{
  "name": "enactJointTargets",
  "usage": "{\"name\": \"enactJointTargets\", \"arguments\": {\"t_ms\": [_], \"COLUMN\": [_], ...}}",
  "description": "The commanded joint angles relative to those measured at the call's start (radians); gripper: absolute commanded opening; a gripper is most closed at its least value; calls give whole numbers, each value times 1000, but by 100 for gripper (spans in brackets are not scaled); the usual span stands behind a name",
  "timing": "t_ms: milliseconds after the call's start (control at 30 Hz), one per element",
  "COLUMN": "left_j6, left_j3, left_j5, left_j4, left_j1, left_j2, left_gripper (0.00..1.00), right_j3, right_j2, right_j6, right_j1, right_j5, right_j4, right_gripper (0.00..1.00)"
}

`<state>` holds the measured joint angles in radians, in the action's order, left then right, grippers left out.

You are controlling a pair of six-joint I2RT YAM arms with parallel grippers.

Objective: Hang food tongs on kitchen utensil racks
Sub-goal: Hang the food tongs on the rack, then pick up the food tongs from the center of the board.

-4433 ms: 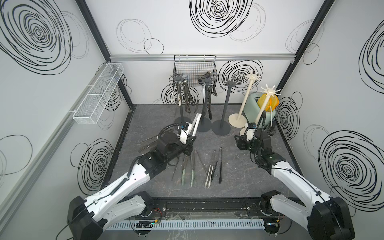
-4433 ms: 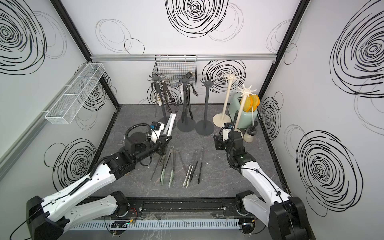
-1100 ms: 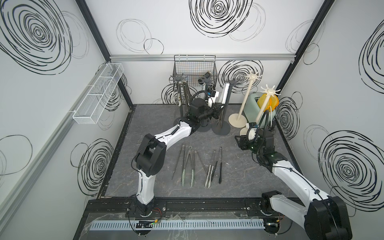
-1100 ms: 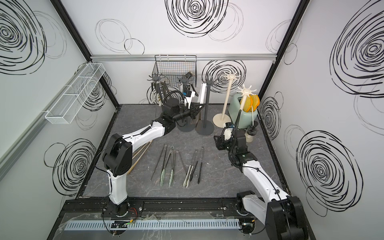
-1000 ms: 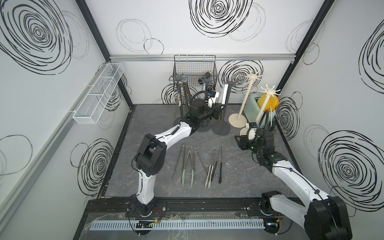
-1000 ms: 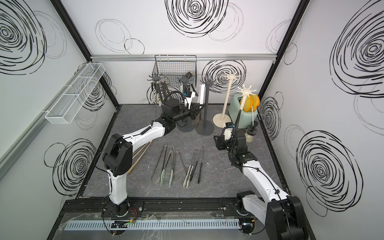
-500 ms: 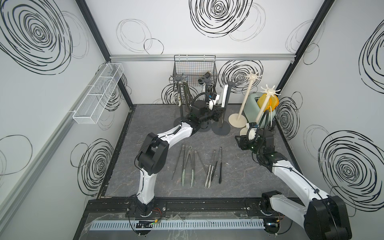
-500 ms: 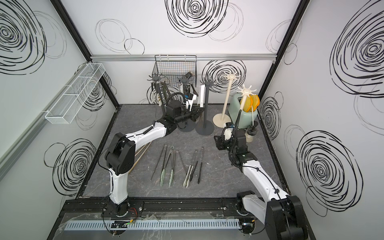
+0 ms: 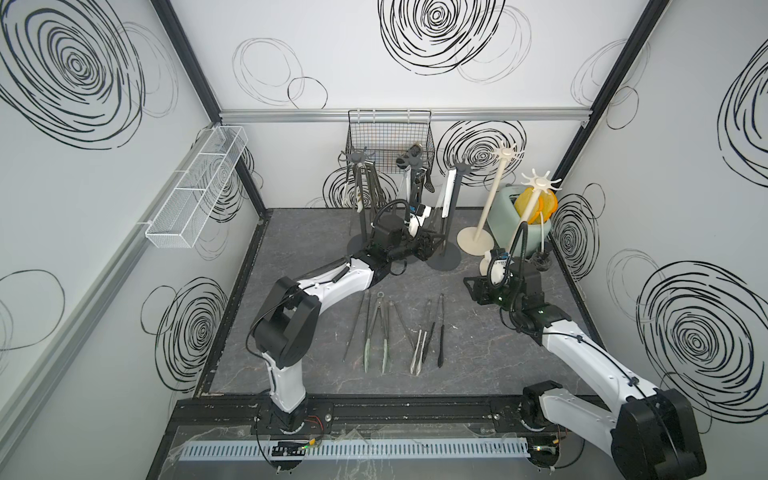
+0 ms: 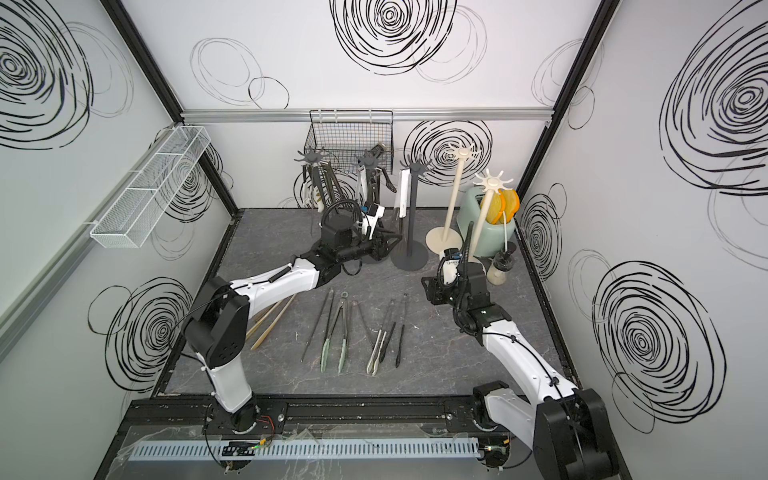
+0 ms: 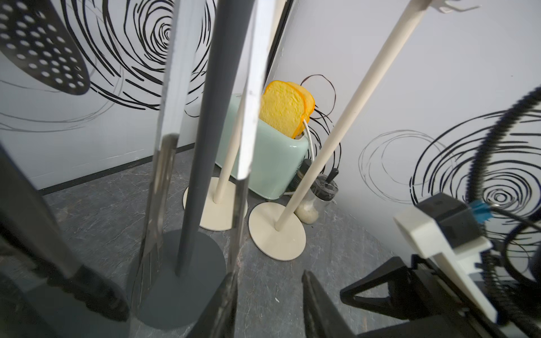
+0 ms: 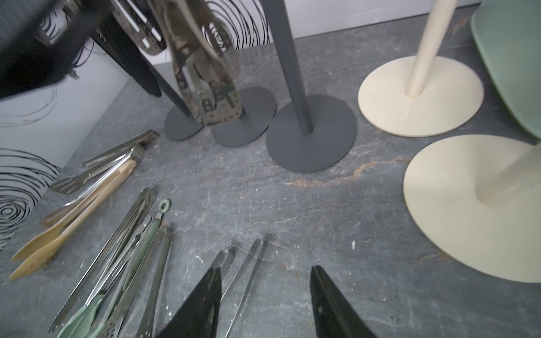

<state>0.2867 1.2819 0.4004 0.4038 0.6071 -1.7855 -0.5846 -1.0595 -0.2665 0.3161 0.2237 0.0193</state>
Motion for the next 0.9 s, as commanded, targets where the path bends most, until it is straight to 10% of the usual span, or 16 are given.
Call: {"name": "enactJointTargets", "arguments": {"t_ms": [0, 400, 867], "left_j6": [-21, 100, 129], "left_j3": [-73, -410, -582], "left_j5": [-35, -187, -251], "left_j4": [31, -100, -350], "left_j1": [9, 5, -26], "left_j2": [112, 539, 845], "left_gripper": [42, 44, 48], "right_j3": [-54, -220, -256], "right_j2": [-23, -245, -477], "right_j6": [-54, -401, -558], "right_j1": [71, 357, 507], "right_j5": [-88, -320, -365], "right_j4": [114, 487, 501], "right_gripper": [52, 55, 53]}}
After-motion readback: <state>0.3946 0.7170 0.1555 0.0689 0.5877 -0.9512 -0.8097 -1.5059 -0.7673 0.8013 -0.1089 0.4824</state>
